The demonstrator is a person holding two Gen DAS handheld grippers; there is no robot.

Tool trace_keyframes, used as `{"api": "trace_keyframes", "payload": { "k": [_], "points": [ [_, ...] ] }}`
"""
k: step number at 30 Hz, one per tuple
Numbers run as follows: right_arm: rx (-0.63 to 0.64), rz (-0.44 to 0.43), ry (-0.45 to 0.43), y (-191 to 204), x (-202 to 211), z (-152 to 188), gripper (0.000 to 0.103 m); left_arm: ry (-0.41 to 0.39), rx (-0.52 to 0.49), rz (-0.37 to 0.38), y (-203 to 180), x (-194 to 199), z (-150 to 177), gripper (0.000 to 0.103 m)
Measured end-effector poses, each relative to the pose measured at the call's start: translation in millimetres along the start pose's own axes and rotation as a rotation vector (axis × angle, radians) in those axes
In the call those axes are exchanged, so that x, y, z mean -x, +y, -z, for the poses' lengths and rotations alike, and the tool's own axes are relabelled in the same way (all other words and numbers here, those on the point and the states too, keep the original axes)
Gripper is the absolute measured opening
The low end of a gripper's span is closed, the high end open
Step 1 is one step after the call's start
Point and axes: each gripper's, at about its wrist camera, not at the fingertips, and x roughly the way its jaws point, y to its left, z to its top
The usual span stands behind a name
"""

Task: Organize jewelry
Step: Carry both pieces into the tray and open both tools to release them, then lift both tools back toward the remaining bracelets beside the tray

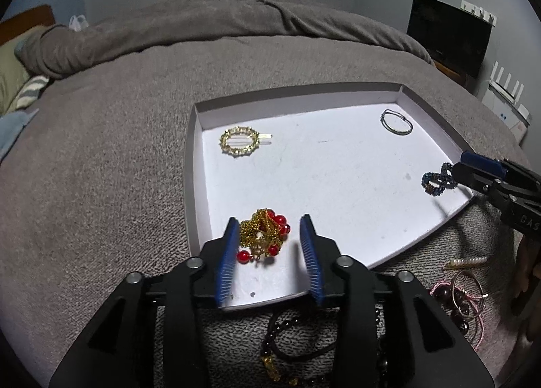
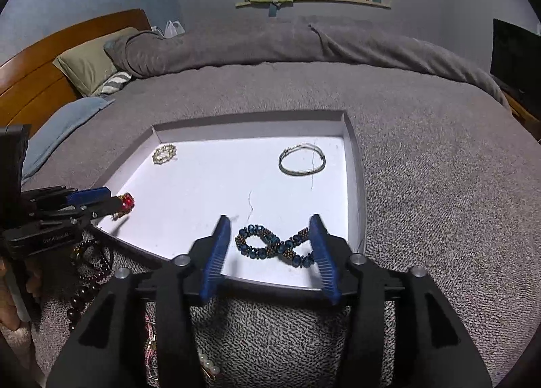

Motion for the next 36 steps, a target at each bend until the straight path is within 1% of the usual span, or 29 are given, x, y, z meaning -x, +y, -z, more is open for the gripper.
{"api": "trace_keyframes", "payload": {
  "k": [1,3,4,5,6,7,8,9,11,13,16,19,24,26,28,32,34,36],
  "points": [
    [0.000,0.000,-0.007,0,1,0,0.055,-0.006,0.001,-0.001,0,1,0,0.047],
    [-0.001,-0.001,-0.027,1,5,-1,0.056,-0.019,0.008,0.005,0,5,-2,0.049],
    [-0.001,-0.001,-0.038,1,7,-2,0.059,-0.028,0.010,0.005,0,7,-2,0.051],
    [0.000,0.003,-0.055,2,10,-2,0.066,-0.039,0.012,0.003,0,9,-3,0.054],
    [0.002,0.008,-0.072,1,13,-3,0.069,-0.056,0.012,0.001,0,13,-4,0.055],
    [0.004,0.020,-0.096,1,17,-2,0.077,-0.072,0.010,0.000,0,16,-4,0.057],
    [0.009,0.035,-0.120,1,21,-2,0.083,-0.084,0.009,-0.003,0,19,-5,0.059],
    [0.013,0.046,-0.139,2,25,-2,0.085,-0.100,0.006,-0.013,-1,23,-6,0.061],
    [0.015,0.056,-0.166,2,32,-1,0.098,-0.127,0.005,-0.028,-3,31,-6,0.073],
    [0.013,0.056,-0.198,3,40,0,0.098,-0.148,0.008,-0.039,-3,39,-5,0.078],
    [0.014,0.064,-0.228,4,51,4,0.098,-0.179,0.004,-0.073,-5,50,-1,0.081],
    [0.010,0.068,-0.249,5,60,11,0.098,-0.205,0.018,-0.095,-3,63,8,0.088],
    [0.008,0.123,-0.248,5,70,28,0.098,-0.210,0.053,-0.130,9,76,30,0.091],
    [0.008,0.138,-0.236,4,72,35,0.098,-0.198,0.066,-0.134,14,79,40,0.093],
    [0.012,0.138,-0.203,5,71,42,0.098,-0.178,0.068,-0.140,17,79,50,0.093],
    [0.003,0.094,-0.132,6,69,57,0.098,-0.142,0.049,-0.144,18,80,69,0.093],
    [0.005,0.077,-0.120,9,70,61,0.098,-0.130,0.045,-0.134,18,81,74,0.093],
    [0.014,0.066,-0.128,12,73,63,0.098,-0.118,0.040,-0.117,16,81,78,0.093]
  ]
}}
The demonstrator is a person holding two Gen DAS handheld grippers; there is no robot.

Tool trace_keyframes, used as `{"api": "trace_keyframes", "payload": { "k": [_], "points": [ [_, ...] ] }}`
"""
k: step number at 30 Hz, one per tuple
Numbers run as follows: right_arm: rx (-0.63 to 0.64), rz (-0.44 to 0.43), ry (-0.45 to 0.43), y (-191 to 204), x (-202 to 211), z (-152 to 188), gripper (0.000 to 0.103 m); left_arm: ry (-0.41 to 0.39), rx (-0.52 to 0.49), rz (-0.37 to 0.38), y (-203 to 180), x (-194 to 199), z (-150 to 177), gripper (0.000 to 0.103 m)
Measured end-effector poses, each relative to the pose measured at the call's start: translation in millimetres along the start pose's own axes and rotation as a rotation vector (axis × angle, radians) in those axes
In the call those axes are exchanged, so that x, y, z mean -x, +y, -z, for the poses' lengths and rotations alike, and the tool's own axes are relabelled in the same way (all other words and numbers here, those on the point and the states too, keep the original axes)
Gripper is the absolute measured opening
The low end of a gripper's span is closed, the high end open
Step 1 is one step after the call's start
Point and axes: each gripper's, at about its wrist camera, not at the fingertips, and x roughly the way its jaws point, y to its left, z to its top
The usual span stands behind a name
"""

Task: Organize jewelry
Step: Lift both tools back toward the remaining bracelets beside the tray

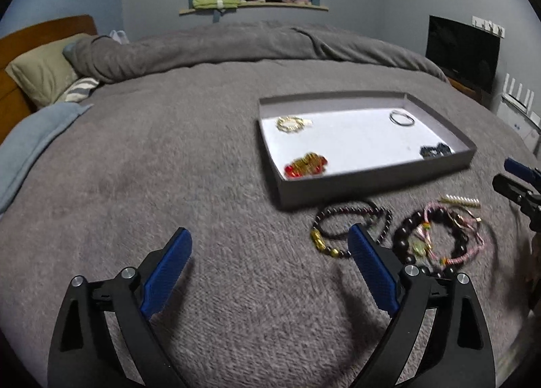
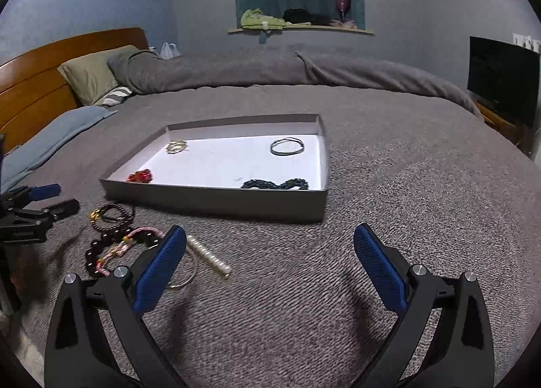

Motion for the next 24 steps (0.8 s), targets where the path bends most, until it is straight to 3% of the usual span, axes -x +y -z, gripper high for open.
{"api": "trace_keyframes", "payload": {
  "k": [3,9,17,18,20,24],
  "points": [
    [0.035,-0.020,-0.018,8,8,4,0.098,0.001,-0.013,0.019,-7,0,2,0.093],
    [0.113,-0.154,0.034,28,9,12,0.098,0.007,-0.047,0.048,-20,-3,4,0.093],
    [0.162,-0.181,0.065,46,6,16,0.096,0.014,-0.090,0.065,-30,-6,5,0.093],
    [0.161,-0.182,0.074,46,5,16,0.093,0.016,-0.097,0.065,-32,-7,5,0.093],
    [0.145,-0.203,0.102,47,1,17,0.077,0.018,-0.103,0.067,-33,-7,5,0.093],
    [0.081,-0.276,0.164,44,-6,17,0.065,0.021,-0.109,0.065,-34,-8,5,0.093]
  ]
}}
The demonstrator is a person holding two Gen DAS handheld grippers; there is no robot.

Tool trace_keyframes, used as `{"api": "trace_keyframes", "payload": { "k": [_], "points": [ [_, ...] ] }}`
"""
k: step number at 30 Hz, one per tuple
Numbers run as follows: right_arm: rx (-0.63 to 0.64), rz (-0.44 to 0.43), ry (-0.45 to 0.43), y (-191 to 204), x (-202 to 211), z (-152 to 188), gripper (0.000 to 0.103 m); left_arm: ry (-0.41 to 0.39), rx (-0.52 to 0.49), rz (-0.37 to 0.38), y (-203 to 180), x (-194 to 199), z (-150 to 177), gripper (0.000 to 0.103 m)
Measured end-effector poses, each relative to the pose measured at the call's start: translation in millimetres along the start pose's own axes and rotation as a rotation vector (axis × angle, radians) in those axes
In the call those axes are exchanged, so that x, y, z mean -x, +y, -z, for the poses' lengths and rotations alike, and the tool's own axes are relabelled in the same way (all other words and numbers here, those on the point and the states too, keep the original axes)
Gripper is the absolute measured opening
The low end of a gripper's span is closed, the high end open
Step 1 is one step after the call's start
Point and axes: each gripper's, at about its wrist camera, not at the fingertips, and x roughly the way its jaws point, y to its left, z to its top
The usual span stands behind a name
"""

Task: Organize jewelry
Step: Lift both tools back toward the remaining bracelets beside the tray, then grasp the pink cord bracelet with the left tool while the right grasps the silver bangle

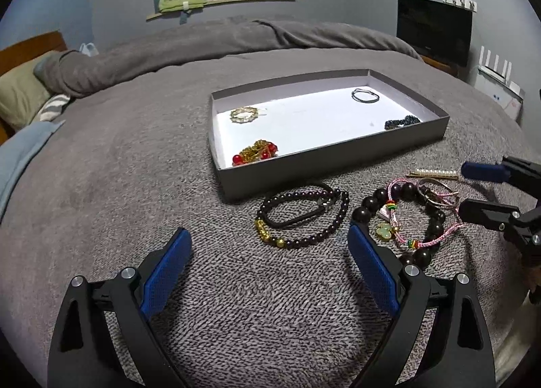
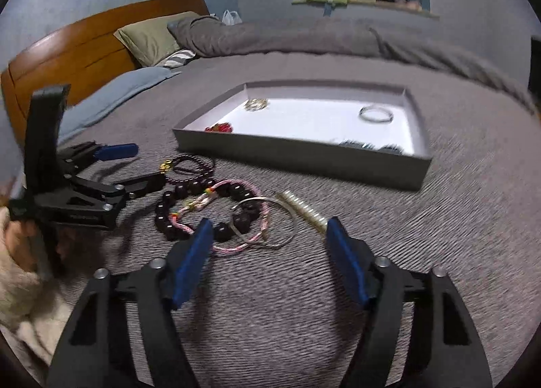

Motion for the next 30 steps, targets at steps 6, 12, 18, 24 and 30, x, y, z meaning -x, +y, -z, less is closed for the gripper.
{"api": "trace_keyframes", "payload": {
  "k": [6,12,18,24,30],
  "points": [
    [-0.015,0.010,0.041,3,-11,-3,0.060,0.000,0.005,-0.001,2,0,0,0.093],
    [-0.055,-0.016,0.063,-1,-22,-9,0.060,0.002,0.006,0.000,2,-1,0,0.093],
    [-0.050,-0.019,0.065,-1,-24,-9,0.054,0.007,0.008,0.001,3,-3,0,0.093],
    [-0.048,-0.026,0.053,-1,-20,-9,0.049,0.006,0.007,-0.001,3,-3,0,0.093],
    [-0.037,-0.013,-0.001,-1,-6,-10,0.049,-0.018,0.013,0.024,2,3,-2,0.093]
  ]
}}
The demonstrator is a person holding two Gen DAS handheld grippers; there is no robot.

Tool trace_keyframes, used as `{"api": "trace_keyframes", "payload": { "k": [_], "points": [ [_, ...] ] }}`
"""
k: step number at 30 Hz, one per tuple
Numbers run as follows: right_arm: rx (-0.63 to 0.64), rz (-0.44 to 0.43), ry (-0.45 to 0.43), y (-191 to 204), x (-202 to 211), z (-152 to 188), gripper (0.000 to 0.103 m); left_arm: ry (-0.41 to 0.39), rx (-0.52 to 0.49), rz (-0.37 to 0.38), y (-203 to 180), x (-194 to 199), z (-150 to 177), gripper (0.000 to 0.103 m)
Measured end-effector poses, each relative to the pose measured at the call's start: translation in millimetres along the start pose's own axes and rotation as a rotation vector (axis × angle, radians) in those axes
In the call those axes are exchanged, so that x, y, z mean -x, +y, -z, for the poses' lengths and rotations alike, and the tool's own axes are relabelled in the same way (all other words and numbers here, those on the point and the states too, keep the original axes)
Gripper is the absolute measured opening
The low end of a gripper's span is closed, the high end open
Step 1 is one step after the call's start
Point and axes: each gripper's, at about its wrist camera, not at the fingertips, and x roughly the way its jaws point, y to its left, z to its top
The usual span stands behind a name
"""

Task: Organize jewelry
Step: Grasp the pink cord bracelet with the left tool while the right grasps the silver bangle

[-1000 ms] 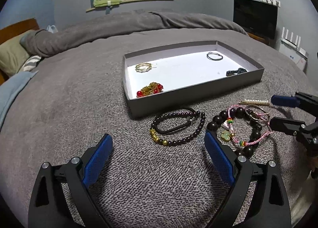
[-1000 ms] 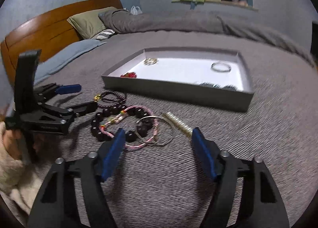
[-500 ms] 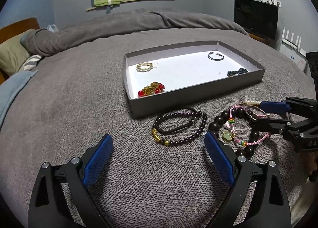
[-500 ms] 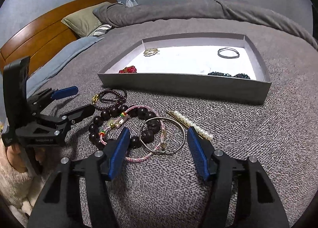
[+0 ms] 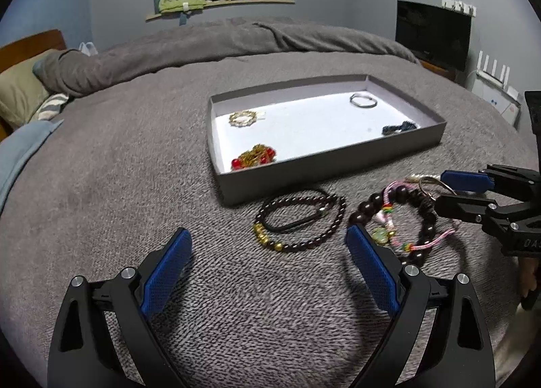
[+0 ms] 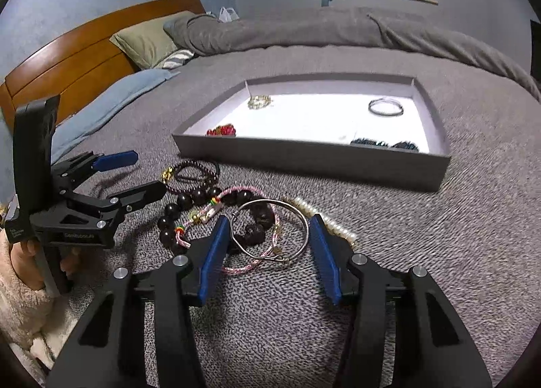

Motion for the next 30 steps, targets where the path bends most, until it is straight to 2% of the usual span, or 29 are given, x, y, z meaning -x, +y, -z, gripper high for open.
{"api": "trace_keyframes", "payload": {
  "k": [7,9,11,12,19,22,26,30],
  "points": [
    [-0.004,-0.001,-0.066,-8,22,-7,0.049,0.019,0.007,0.108,-17,-1,-10,0.090],
    [-0.011,0.003,-0.077,-12,27,-8,0.049,0.014,-0.032,0.123,-30,-1,-12,0.082],
    [-0.018,0.009,-0.083,-16,30,-9,0.049,0.016,-0.071,0.130,-42,-2,-14,0.068],
    [-0.023,0.012,-0.086,-18,31,-9,0.049,0.019,-0.080,0.134,-45,-3,-14,0.066],
    [-0.052,0.017,-0.091,-28,33,-10,0.049,0.054,-0.106,0.186,-60,-12,-13,0.035],
    [-0.053,0.015,-0.095,-28,34,-10,0.049,0.056,-0.119,0.181,-62,-13,-11,0.033],
    [-0.048,0.014,-0.093,-26,33,-11,0.049,0.065,-0.135,0.193,-67,-16,-13,0.020],
    [-0.046,0.017,-0.096,-26,34,-11,0.049,0.076,-0.168,0.175,-75,-22,-14,0.020]
  ]
}}
